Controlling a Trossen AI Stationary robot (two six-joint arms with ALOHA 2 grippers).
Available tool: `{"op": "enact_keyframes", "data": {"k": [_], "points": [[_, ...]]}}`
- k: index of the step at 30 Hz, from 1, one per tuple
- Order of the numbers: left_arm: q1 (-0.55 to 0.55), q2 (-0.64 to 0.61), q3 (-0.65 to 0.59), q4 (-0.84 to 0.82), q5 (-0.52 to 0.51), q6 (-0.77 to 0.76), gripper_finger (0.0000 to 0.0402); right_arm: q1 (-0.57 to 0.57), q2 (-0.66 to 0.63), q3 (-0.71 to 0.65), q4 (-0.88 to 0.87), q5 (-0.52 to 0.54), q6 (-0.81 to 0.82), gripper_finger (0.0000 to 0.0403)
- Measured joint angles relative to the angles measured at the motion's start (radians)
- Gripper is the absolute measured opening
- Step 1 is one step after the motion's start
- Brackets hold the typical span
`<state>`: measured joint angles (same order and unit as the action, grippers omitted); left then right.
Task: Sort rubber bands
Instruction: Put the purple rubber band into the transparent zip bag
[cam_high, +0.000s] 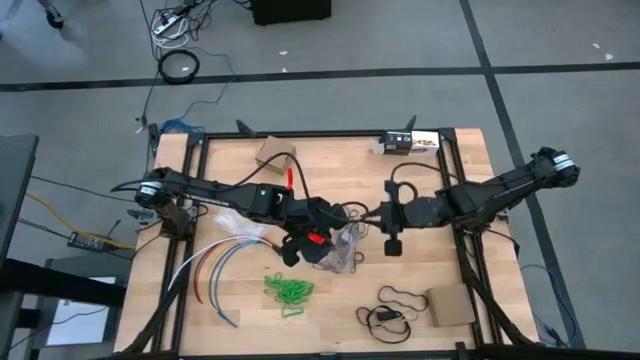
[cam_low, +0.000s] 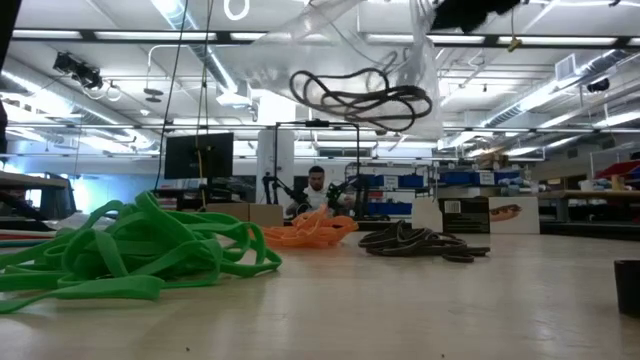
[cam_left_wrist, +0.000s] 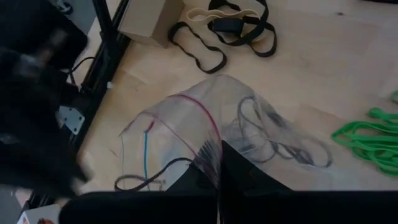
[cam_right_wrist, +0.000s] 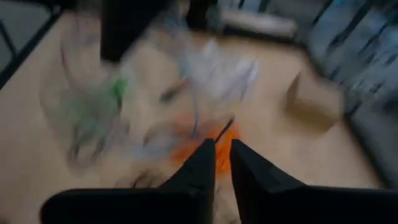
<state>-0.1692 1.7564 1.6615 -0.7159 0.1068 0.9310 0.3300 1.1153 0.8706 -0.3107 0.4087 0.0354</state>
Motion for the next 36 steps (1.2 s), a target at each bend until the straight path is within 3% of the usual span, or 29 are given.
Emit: {"op": "enact_keyframes", "data": {"k": [7,16,24,31,36], "points": [[-0.001,0.000,0.000,-0.001,0.000,-0.001,0.0000,0.047,0.010,-0.194,0.160,0.014,0.115,0.0116],[-0.001,0.000,0.000,0.000,0.003,-0.002,0.0000,0.015,0.013,-0.440,0.723,0.017,0.055,0.0164],[-0.001,0.000,0.000,0.028,0.021,-0.003,0.0000,-0.039,0.064,-0.449,0.766,-0.041,0.050,0.0183],[-0.001,0.000,0.000,0.039,0.030,-0.023,0.0000,-0.067,0.218,-0.449,0.905,-0.038,0.055,0.0163],[-0.001,0.000,0.000,0.015,0.030,-0.025,0.0000,-0.067,0.262,-0.440,0.930,-0.019,0.028,0.0066]]}}
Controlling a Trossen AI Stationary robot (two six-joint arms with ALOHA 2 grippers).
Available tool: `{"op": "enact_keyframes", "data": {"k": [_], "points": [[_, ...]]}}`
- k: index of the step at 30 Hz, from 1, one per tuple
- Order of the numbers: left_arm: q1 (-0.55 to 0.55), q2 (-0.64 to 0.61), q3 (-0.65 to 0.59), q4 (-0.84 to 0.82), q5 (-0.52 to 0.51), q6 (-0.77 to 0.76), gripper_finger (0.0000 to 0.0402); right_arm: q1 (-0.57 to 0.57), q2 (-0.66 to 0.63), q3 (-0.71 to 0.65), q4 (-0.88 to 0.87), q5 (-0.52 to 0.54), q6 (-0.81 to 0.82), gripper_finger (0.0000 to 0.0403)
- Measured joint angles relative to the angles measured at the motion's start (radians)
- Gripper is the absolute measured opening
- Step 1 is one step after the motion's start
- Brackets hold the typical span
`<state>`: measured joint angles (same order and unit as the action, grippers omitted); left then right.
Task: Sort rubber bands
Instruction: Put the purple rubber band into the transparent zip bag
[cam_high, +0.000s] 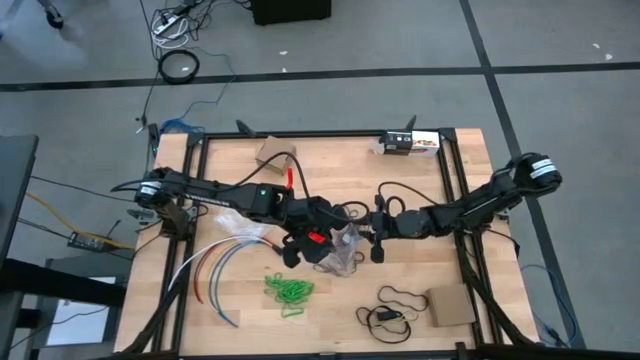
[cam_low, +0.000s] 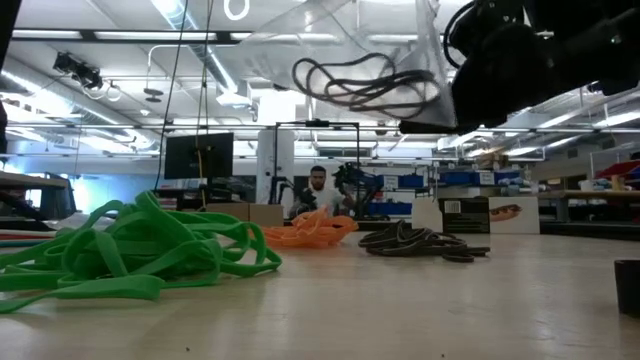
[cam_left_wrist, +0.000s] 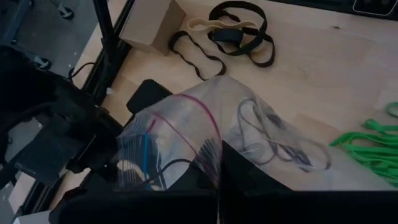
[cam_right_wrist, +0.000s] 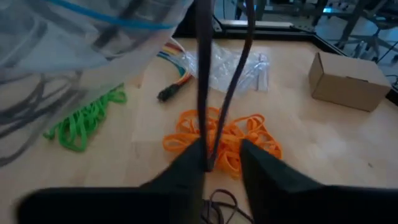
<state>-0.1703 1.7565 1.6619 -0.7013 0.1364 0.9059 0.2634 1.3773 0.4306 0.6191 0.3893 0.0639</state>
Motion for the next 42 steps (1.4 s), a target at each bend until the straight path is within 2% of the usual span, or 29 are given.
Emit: {"op": "enact_keyframes", "data": {"k": [2,3,8,14,19,24,27,31,38,42], "points": [[0.000,0.000,0.000,-0.008,0.000,-0.002,0.0000,0.003,-0.002,0.001,-0.010,0.000,-0.017,0.0020],[0.000,0.000,0.000,-0.009,0.000,-0.002,0.0000,0.005,-0.008,0.001,-0.015,-0.001,-0.024,0.0012],[0.000,0.000,0.000,-0.008,0.000,-0.004,0.0000,0.006,-0.069,0.001,-0.034,0.008,-0.053,0.0004],[0.000,0.000,0.000,-0.008,0.033,-0.025,0.0000,0.006,-0.215,0.008,-0.091,0.042,-0.141,0.0001],[0.002,0.002,0.000,-0.005,0.046,-0.028,0.0000,0.004,-0.298,0.111,-0.216,0.004,-0.247,0.0001],[0.018,0.029,0.001,0.025,0.051,-0.023,0.0000,0.011,-0.275,0.280,-0.354,-0.121,-0.310,0.0001],[0.023,0.046,0.001,0.047,0.023,0.000,0.0000,0.014,-0.233,0.376,-0.470,-0.208,-0.305,0.0000],[0.023,0.047,0.001,0.075,-0.015,0.041,0.0000,0.022,-0.167,0.487,-0.682,-0.261,-0.248,0.0000],[0.012,0.041,0.026,0.078,-0.031,0.063,0.0000,0.024,-0.122,0.606,-0.928,-0.252,-0.200,0.0003],[0.006,0.042,0.026,0.036,-0.031,0.065,0.0000,0.024,-0.129,0.663,-1.039,-0.241,-0.236,0.0030]]}}
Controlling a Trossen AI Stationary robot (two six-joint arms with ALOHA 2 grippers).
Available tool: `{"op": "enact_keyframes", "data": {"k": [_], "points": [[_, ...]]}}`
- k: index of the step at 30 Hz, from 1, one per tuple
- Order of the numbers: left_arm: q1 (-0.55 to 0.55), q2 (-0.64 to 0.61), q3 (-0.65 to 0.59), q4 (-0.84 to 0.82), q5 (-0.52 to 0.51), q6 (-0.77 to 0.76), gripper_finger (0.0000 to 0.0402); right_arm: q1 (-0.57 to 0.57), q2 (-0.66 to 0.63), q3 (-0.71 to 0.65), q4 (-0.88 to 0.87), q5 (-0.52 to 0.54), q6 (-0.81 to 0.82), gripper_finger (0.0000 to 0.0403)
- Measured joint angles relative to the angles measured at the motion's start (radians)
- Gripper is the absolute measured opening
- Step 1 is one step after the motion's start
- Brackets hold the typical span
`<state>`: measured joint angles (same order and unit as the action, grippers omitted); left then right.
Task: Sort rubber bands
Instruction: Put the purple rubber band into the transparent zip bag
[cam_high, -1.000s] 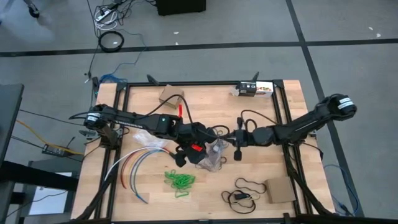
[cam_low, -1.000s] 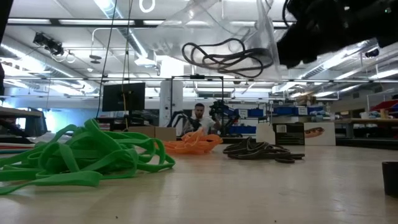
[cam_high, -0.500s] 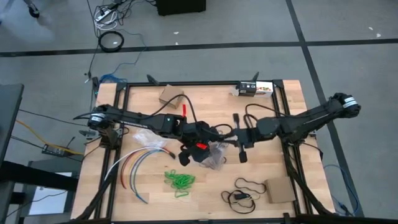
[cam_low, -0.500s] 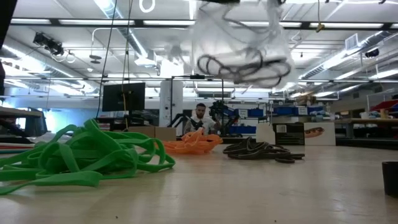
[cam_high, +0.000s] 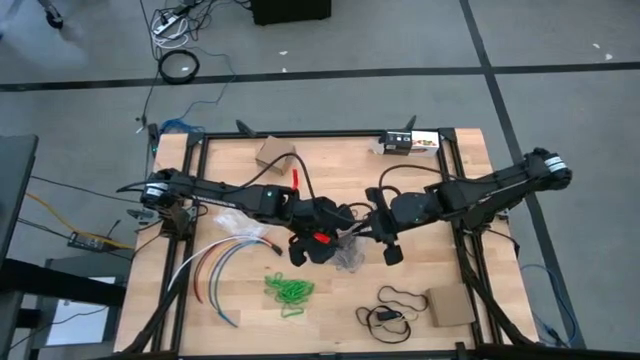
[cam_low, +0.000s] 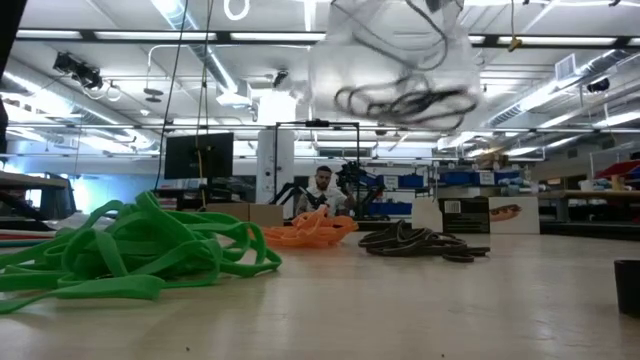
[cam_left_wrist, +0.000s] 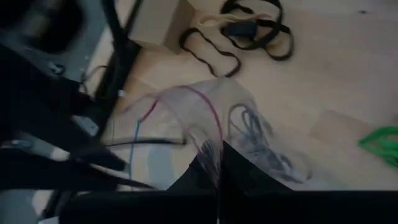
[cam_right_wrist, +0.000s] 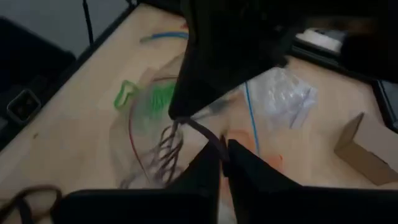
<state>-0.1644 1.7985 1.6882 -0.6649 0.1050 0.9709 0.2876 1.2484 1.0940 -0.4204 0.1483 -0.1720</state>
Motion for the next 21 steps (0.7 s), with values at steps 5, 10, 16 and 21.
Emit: {"op": "enact_keyframes", "data": {"k": [5,10,16,21], "points": [[-0.001,0.000,0.000,-0.028,-0.022,0.017,0.0000,0.005,0.000,0.068,-0.135,0.032,-0.013,0.0106],[-0.001,-0.002,0.000,-0.022,-0.032,0.025,0.0000,0.005,0.000,0.094,-0.158,0.035,-0.008,0.0188],[-0.001,-0.007,0.000,-0.026,-0.048,0.042,0.0000,0.005,-0.001,0.096,-0.232,0.159,0.063,0.0255],[-0.007,-0.013,-0.001,-0.083,-0.051,0.020,0.0000,-0.011,-0.006,0.053,-0.359,0.213,0.188,0.0252]]}}
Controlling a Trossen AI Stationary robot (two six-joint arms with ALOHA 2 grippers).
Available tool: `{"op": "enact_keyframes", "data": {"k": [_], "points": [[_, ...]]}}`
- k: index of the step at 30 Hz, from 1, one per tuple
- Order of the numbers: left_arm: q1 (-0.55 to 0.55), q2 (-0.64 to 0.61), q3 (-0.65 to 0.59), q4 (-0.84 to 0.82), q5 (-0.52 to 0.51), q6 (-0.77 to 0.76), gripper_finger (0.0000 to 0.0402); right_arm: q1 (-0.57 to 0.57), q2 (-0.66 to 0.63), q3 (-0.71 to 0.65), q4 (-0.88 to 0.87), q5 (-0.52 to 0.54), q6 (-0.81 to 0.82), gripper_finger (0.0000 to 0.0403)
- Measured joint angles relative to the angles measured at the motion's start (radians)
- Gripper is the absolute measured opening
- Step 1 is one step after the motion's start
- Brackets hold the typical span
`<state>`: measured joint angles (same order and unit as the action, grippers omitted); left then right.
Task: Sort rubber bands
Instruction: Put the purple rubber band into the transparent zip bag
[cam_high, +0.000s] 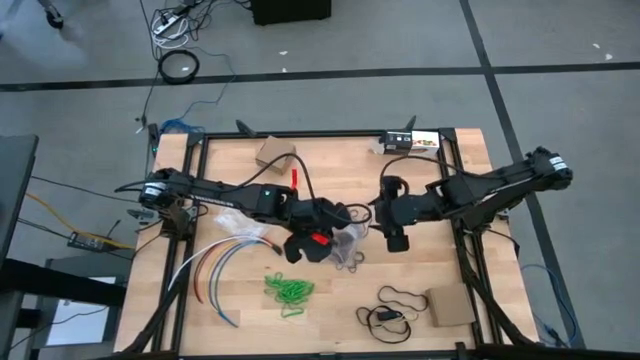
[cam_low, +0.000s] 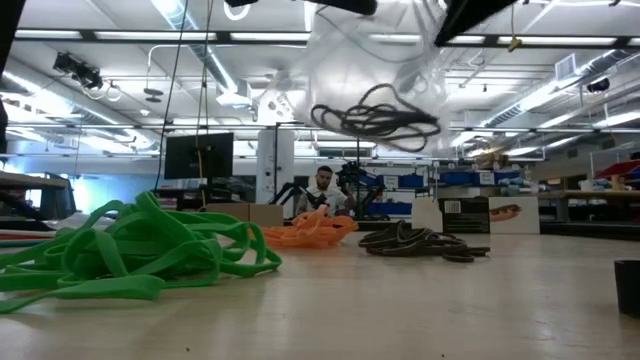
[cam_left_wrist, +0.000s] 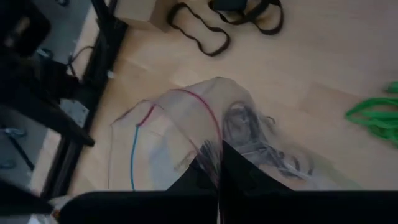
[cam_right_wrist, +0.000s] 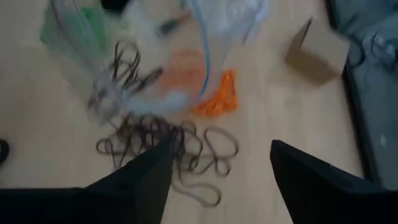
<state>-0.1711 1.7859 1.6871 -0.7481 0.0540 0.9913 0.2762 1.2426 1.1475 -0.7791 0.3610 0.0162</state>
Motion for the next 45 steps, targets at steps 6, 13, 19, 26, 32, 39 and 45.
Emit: {"op": "enact_keyframes", "data": {"k": [6,13,19,26,32,39,45], "points": [[-0.025,-0.001,0.000,-0.065,0.000,-0.028,0.0000,-0.043,0.008,-0.234,0.269,-0.170,0.009,0.0219],[-0.063,-0.001,0.000,-0.130,-0.041,-0.056,0.0000,-0.138,0.022,-0.518,0.644,-0.275,-0.012,0.0185],[-0.080,-0.001,-0.001,-0.139,-0.037,-0.086,0.0000,-0.191,0.068,-0.636,0.813,-0.319,-0.074,0.0166],[-0.081,-0.002,-0.001,-0.134,-0.025,-0.108,0.0000,-0.230,0.262,-0.640,0.926,-0.390,-0.124,0.0153],[-0.081,-0.002,-0.001,-0.140,-0.015,-0.114,0.0000,-0.267,0.371,-0.617,0.934,-0.395,-0.093,0.0118],[-0.080,-0.002,-0.001,-0.135,-0.015,-0.113,0.0000,-0.270,0.253,-0.627,0.801,-0.402,-0.064,0.0011],[-0.078,-0.002,-0.001,-0.128,-0.015,-0.108,0.0000,-0.235,0.016,-0.629,0.705,-0.349,-0.022,0.0001]]}}
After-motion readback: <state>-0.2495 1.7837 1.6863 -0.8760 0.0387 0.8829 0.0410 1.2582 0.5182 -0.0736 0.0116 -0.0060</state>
